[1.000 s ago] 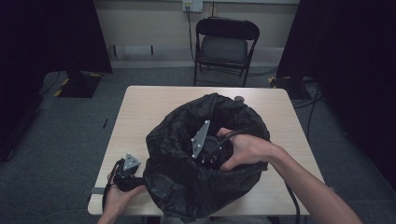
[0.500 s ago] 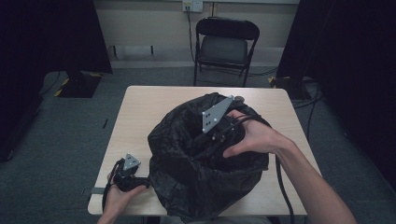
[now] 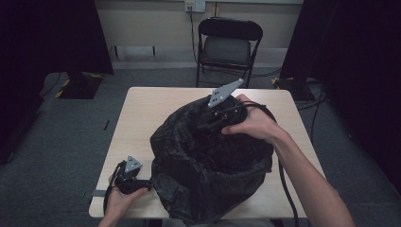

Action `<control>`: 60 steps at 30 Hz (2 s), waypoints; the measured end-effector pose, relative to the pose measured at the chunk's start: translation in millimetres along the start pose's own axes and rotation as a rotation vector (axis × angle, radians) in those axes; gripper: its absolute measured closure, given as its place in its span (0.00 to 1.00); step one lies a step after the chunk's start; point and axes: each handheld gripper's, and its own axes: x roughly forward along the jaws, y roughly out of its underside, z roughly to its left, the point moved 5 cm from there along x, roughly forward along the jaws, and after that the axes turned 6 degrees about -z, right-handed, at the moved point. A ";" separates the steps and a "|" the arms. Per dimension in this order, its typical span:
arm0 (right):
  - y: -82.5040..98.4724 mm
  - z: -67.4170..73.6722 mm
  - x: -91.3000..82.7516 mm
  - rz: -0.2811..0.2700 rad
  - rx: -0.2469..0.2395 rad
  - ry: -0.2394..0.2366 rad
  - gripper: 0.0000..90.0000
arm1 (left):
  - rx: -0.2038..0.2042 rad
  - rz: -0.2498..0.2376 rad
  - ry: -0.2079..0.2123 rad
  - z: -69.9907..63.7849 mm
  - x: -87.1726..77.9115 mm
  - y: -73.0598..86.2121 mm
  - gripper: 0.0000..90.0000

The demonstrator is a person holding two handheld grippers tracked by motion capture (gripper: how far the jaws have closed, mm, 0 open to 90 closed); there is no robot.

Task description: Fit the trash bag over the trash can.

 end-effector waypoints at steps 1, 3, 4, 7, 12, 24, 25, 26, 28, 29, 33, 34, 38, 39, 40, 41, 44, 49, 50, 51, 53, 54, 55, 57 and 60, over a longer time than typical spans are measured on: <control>1.3 -2.1 2.1 0.005 0.006 0.001 0.63 | 0.000 0.000 0.000 0.0 0.0 0.0 0.16; 5.9 -5.3 8.0 0.038 0.036 -0.009 0.60 | 0.000 0.000 0.000 0.0 0.0 0.0 0.16; 7.6 -7.8 10.0 0.053 0.047 0.011 0.60 | 0.000 0.000 0.000 0.0 0.0 0.0 0.16; 12.1 -14.0 15.1 0.074 0.084 0.021 0.61 | -0.001 0.000 0.000 -0.1 0.0 0.0 0.16; 26.0 -15.8 27.3 0.179 0.131 0.008 0.60 | 0.000 0.000 0.000 0.0 0.0 0.0 0.16; 53.3 -4.8 42.7 0.428 0.104 -0.051 0.49 | -0.001 0.000 0.000 0.0 0.0 0.0 0.16; 53.5 -4.2 42.7 0.433 0.106 -0.057 0.47 | -0.001 0.000 -0.001 -0.1 0.0 0.1 0.16; 53.6 -4.2 42.6 0.434 0.110 -0.058 0.44 | 0.000 0.000 0.000 0.0 0.0 0.0 0.16; 52.2 -3.9 41.3 0.428 0.109 -0.063 0.40 | -0.001 0.000 0.000 -0.1 0.0 0.0 0.16; 50.6 -3.2 40.5 0.419 0.110 -0.067 0.38 | 0.000 0.000 0.000 0.0 0.0 0.0 0.16; 38.9 -2.2 35.3 0.332 0.124 -0.090 0.32 | -0.001 0.000 0.000 0.0 0.0 0.0 0.16; 36.2 -2.0 33.9 0.313 0.132 -0.096 0.32 | -0.001 0.000 0.000 -0.1 0.0 0.0 0.16; 31.9 0.4 30.4 0.319 0.101 -0.081 0.29 | 0.000 0.000 0.000 0.0 0.0 0.0 0.16; 29.9 1.7 28.6 0.313 0.097 -0.089 0.29 | 0.000 0.000 0.000 0.0 0.0 0.0 0.16; 27.9 2.4 26.7 0.303 0.089 -0.092 0.29 | 0.000 0.000 0.000 0.0 0.0 0.0 0.16; 26.1 2.7 24.9 0.294 0.086 -0.088 0.29 | 0.000 0.000 0.000 0.0 0.0 0.0 0.16; 24.1 3.8 21.8 0.287 0.078 -0.067 0.29 | -0.001 0.000 0.000 0.0 0.0 0.0 0.16; 18.5 9.1 17.8 0.232 0.073 -0.067 0.32 | -0.001 0.000 0.000 0.0 0.0 0.0 0.16; 17.2 9.5 16.0 0.227 0.076 -0.066 0.32 | -0.001 0.000 0.000 0.0 0.0 0.0 0.16; 15.2 9.5 13.9 0.215 0.088 -0.066 0.32 | 0.000 0.000 0.000 0.0 0.0 0.0 0.16; 12.1 8.1 10.7 0.188 0.099 -0.052 0.33 | 0.000 0.000 0.000 0.0 0.0 0.0 0.16; 9.8 7.1 8.3 0.165 0.099 -0.039 0.34 | 0.000 0.000 0.000 0.0 0.0 0.0 0.16; 9.0 7.0 7.0 0.160 0.101 -0.036 0.35 | -0.001 0.000 0.000 0.0 0.0 0.0 0.16; 7.4 6.2 4.7 0.152 0.116 -0.031 0.35 | 0.000 0.000 0.000 0.0 0.0 0.0 0.16; 2.4 4.1 -0.7 0.117 0.141 -0.028 0.34 | 0.000 0.000 0.000 0.0 0.0 0.0 0.16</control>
